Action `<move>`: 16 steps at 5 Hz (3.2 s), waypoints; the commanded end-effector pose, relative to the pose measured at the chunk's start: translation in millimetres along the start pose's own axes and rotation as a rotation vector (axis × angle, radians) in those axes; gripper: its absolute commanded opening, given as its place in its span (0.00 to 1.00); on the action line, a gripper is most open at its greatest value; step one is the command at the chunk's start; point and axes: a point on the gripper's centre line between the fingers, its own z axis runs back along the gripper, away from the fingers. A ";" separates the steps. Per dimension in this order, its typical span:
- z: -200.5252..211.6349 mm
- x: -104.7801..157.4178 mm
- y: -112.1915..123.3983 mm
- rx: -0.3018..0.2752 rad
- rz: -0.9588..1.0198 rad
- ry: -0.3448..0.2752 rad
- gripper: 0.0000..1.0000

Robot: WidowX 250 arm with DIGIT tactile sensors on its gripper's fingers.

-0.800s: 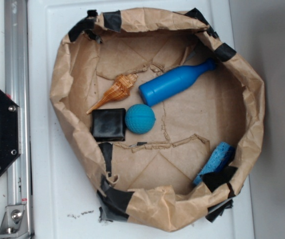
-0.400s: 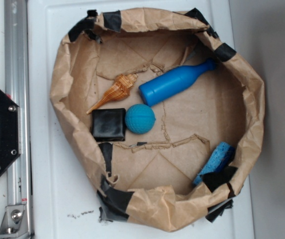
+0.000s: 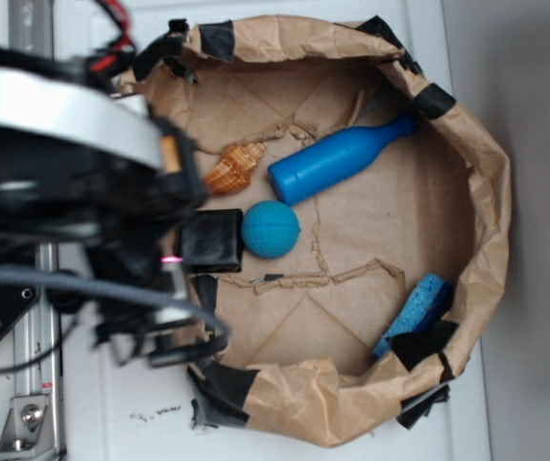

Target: Grab the blue sponge.

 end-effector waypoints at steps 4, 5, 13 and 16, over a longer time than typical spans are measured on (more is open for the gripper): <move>-105.1 95.8 -73.4 -0.207 0.236 0.092 1.00; -98.3 97.5 -63.8 -0.283 0.280 0.066 1.00; -119.5 78.6 -107.8 -0.243 0.093 0.075 1.00; -135.1 47.9 -60.9 0.012 0.058 0.038 1.00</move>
